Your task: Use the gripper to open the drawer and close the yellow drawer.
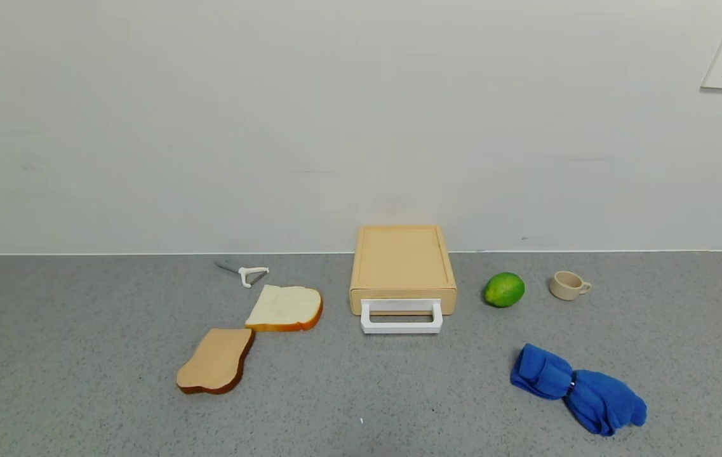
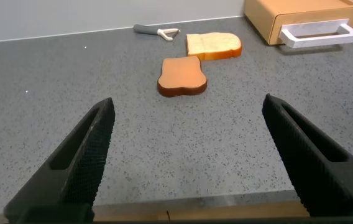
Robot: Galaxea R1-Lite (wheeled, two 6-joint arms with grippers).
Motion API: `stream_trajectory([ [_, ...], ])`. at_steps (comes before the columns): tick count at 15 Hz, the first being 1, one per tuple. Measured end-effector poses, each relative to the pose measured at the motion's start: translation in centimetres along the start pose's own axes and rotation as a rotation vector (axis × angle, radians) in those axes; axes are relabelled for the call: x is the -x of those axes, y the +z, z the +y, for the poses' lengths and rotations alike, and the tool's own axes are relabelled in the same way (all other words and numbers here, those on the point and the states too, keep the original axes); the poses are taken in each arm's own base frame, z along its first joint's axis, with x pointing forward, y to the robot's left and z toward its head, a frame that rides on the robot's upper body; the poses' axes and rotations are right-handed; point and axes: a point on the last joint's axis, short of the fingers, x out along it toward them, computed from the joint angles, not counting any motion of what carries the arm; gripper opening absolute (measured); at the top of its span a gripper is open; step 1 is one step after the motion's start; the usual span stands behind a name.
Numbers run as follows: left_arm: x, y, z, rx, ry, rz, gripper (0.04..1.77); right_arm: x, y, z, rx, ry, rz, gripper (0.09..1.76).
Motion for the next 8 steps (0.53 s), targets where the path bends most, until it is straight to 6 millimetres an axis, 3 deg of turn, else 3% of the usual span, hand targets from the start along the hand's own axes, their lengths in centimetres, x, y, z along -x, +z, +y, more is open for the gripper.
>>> stream_trajectory([
  [3, 0.0, 0.0, 0.0, 0.001, 0.0, 0.0, 1.72, -0.3, -1.7, 0.2, -0.02, 0.045, 0.063, 1.7],
  [8, 0.0, 0.0, 0.0, -0.001, 0.0, 0.0, 1.72, -0.3, -1.9, 0.2, -0.051, 0.044, 0.068, 1.7],
])
